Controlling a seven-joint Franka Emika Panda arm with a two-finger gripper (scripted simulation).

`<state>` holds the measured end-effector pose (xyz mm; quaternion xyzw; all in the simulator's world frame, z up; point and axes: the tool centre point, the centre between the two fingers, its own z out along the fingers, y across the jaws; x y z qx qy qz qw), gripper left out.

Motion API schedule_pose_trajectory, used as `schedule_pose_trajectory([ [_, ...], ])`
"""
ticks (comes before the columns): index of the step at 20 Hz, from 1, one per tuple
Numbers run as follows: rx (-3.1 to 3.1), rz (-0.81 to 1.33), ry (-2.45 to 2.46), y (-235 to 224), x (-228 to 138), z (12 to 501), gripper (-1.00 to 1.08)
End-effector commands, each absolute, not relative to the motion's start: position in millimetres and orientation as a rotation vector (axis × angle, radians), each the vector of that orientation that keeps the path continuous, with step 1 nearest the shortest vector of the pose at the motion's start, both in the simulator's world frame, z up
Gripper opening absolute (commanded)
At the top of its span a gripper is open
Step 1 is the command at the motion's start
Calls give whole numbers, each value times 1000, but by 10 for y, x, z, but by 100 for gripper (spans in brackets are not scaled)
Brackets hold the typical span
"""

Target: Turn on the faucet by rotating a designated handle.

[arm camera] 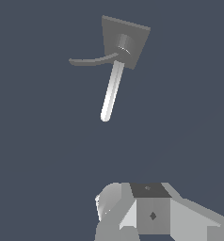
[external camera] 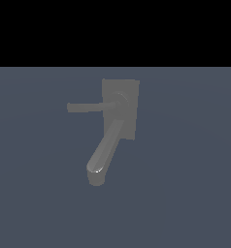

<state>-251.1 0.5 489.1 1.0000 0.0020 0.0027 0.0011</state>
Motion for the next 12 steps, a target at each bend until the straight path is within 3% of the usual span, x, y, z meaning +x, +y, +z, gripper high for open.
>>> schedule_pose_trajectory([
  [1, 3139, 9, 6, 5, -2511, 4891, -100],
  [12, 3105, 27, 130, 165, -2458, 4908, -100],
])
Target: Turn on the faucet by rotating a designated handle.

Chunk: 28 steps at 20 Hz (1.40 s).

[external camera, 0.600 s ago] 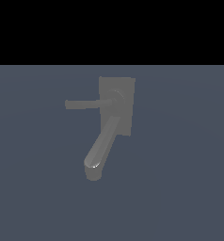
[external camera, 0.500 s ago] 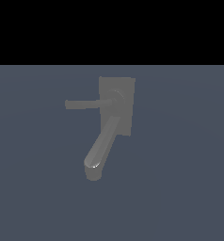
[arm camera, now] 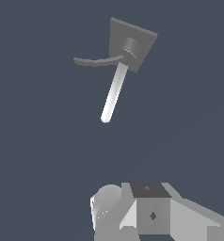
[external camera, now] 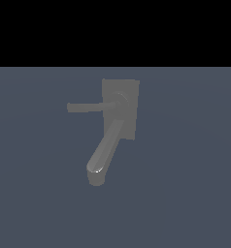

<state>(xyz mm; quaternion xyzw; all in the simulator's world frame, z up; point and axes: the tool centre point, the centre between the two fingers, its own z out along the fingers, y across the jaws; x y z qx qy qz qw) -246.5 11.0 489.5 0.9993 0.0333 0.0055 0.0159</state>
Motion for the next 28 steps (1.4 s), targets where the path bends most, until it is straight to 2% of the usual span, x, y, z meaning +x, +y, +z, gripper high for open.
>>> schedule_pose_trajectory([
  [1, 3106, 36, 147, 212, -2456, 4921, -100],
  [9, 3117, 68, 192, 365, -2464, 4970, -100],
  [28, 2881, -86, 303, 68, -2197, 4630, -100],
])
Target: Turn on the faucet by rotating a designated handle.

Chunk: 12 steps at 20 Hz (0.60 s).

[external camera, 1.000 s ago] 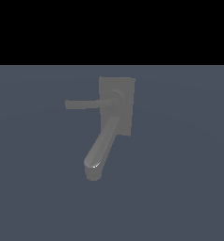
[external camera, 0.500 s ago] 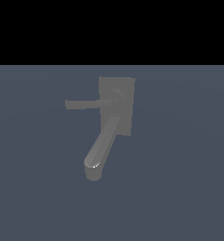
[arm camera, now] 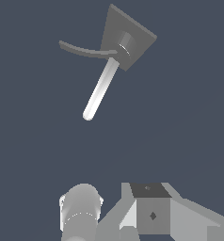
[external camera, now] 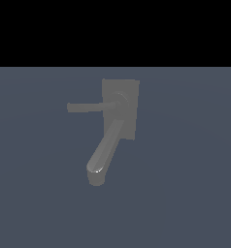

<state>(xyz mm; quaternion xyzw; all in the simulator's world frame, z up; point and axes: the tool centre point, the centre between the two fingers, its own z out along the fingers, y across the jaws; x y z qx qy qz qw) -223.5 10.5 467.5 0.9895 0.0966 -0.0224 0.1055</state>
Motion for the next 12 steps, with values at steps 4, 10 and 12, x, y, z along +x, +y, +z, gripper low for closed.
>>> schedule_pose_trajectory([
  [4, 2776, -139, 359, -35, -2078, 4507, -100],
  [10, 2608, -209, 452, -165, -1885, 4338, -100],
  [12, 2551, -229, 484, -200, -1817, 4286, -100],
])
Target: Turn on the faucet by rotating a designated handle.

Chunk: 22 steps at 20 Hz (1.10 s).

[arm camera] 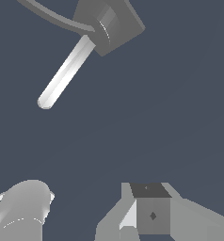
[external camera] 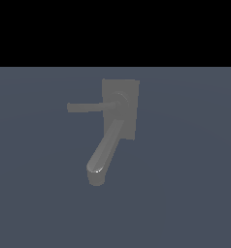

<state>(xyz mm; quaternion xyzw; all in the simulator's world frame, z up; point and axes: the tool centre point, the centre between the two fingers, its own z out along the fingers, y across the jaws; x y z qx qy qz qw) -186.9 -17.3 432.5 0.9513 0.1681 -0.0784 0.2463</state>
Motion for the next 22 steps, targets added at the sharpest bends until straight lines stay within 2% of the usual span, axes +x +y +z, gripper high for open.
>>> schedule_pose_trajectory([
  [1, 2522, -239, 500, -215, -1782, 4261, -100],
  [22, 1878, -355, 855, -217, -967, 3781, -100],
])
